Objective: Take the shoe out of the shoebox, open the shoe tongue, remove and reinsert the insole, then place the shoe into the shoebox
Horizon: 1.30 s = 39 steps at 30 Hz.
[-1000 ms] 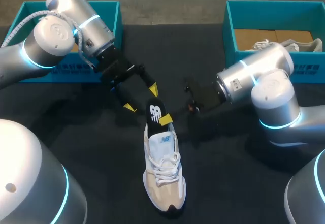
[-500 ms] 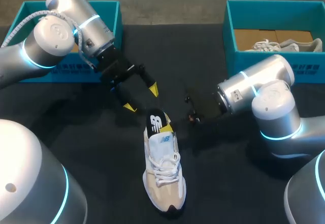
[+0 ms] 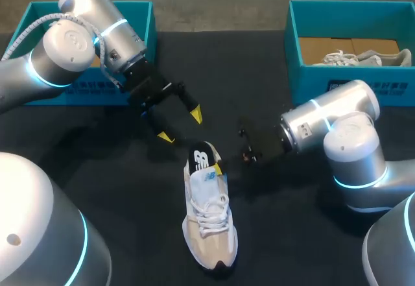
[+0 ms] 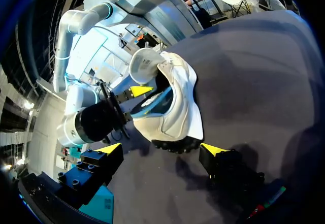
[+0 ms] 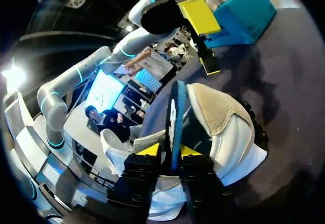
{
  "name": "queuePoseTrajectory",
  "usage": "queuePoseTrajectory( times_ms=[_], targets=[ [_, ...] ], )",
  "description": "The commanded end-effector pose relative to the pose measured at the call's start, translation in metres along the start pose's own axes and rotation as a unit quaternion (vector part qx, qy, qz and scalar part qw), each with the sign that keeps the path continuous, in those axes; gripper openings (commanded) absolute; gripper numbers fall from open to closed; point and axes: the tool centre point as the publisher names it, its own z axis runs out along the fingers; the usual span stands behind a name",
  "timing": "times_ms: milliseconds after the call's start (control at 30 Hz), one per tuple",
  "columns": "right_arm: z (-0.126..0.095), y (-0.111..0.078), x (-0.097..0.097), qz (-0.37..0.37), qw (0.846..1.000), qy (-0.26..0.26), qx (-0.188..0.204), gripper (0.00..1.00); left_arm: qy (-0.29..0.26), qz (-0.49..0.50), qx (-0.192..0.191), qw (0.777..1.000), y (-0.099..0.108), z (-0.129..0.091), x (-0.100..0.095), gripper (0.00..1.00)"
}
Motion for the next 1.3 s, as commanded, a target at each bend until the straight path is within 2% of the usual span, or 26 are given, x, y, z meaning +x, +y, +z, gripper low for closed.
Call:
queuePoseTrajectory(
  times_ms=[33, 267, 533, 567, 867, 1300],
  targets=[
    [-0.002, 0.009, 0.003, -0.003, 1.000, -0.006, 0.004, 0.36, 0.001, 0.000, -0.001, 1.000, 0.000, 0.000, 0.000, 1.00],
    [-0.006, 0.032, 0.000, -0.011, 1.000, -0.004, 0.009, 0.31, 0.001, 0.000, -0.001, 1.000, 0.000, 0.000, 0.000, 1.00],
    [-0.008, 0.044, -0.002, -0.017, 1.000, -0.007, 0.013, 0.09, 0.001, 0.000, -0.001, 1.000, 0.000, 0.000, 0.000, 1.00],
    [-0.008, 0.044, -0.003, -0.015, 1.000, -0.008, 0.012, 0.00, 0.001, 0.000, -0.001, 1.000, 0.000, 0.000, 0.000, 1.00],
    [-0.006, 0.037, -0.003, -0.003, 1.000, -0.009, 0.010, 0.00, 0.001, 0.000, -0.001, 1.000, 0.000, 0.000, 0.000, 1.00],
    [0.002, 0.009, -0.006, 0.014, 1.000, -0.009, 0.002, 0.00, 0.001, 0.000, -0.001, 1.000, 0.000, 0.000, 0.000, 1.00]
  ],
)
